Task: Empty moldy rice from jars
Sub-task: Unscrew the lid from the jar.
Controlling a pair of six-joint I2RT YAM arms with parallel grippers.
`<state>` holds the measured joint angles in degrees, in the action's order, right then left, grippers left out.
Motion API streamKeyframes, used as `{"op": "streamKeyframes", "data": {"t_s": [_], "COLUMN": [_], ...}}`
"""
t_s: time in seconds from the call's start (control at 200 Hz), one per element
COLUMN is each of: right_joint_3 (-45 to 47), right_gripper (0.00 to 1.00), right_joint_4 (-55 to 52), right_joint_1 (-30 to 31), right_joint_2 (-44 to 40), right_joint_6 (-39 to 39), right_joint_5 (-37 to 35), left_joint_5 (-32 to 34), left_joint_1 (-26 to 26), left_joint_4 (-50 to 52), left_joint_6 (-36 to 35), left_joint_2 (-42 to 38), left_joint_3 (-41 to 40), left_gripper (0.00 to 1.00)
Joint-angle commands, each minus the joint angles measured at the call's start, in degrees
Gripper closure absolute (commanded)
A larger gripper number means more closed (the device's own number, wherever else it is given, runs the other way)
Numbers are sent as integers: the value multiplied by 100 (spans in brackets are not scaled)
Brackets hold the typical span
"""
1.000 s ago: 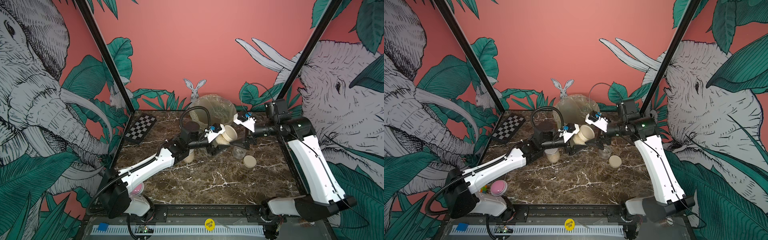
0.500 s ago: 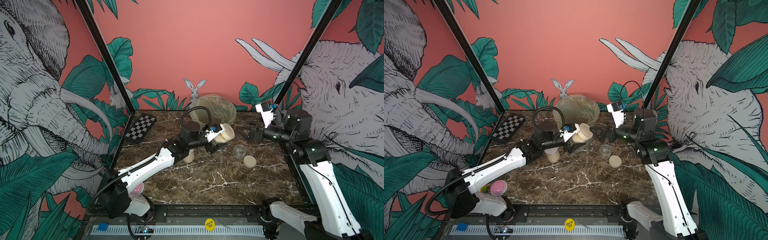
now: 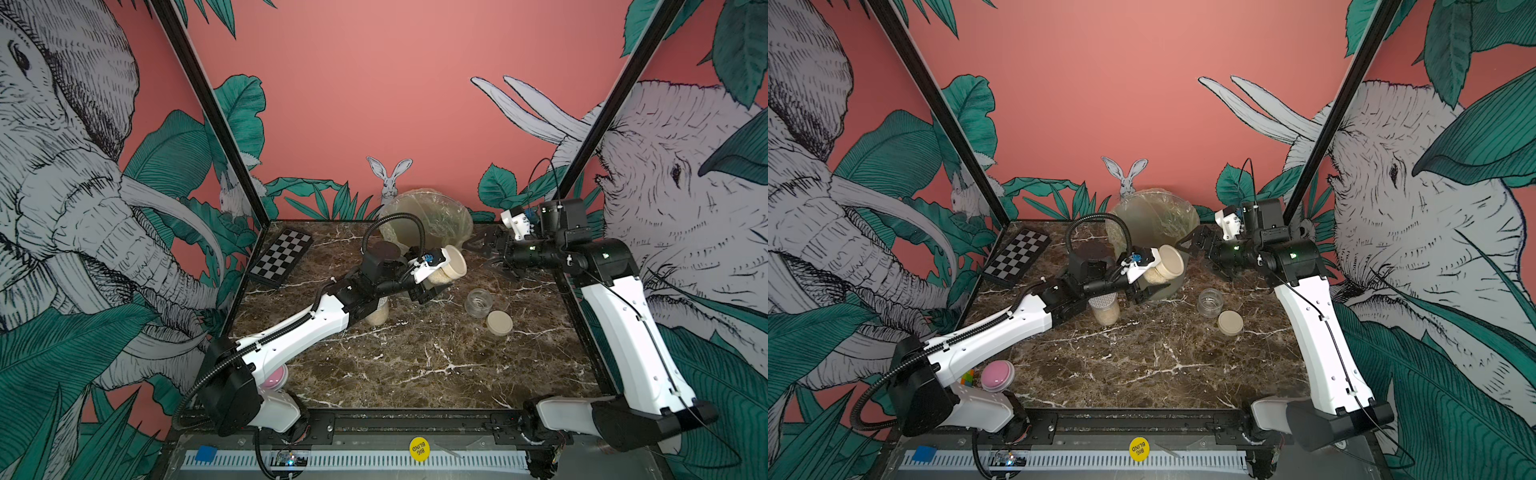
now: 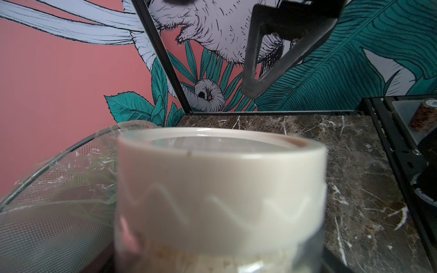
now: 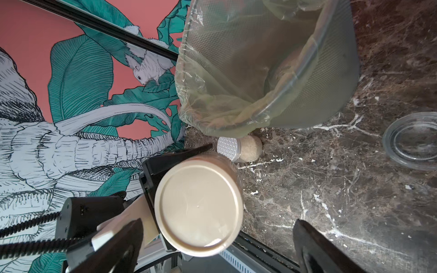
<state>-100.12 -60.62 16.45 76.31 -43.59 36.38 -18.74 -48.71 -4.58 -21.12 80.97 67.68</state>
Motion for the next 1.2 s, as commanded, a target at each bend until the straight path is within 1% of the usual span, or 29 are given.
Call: {"op": "streamKeyframes", "data": {"t_s": [0.0,0.18,0.415,0.55,0.805,1.195], "right_joint_3": [-140,28,-118,-265,-821,-843], "right_gripper": [2,2,2,4,6,12], "right_joint_4": [-118,276,44,-152,-625,-767], "right_joint_1": [189,464,648,717,873,976], "right_joint_2": [109,195,417,549,845,912], "right_joint_6": [-252,-454,-215,-25,426,618], "right_joint_5": [-8,-23,-138,-260,-508,-509], "left_joint_5": [-51,-55,-103,-121,-184,-191], "left_joint_1": [18,19,13,16,11,11], "left_joint_4": [-487,-512,-487,-502,-492,-482], "left_joint_6": [-124,-138,-120,-96,-67,-58], "left_joint_2": [-108,-100,-78,-72,-55,-55], "left_joint_3": [220,202,193,172,193,198], "left_gripper": [100,100,100,100,100,100]}}
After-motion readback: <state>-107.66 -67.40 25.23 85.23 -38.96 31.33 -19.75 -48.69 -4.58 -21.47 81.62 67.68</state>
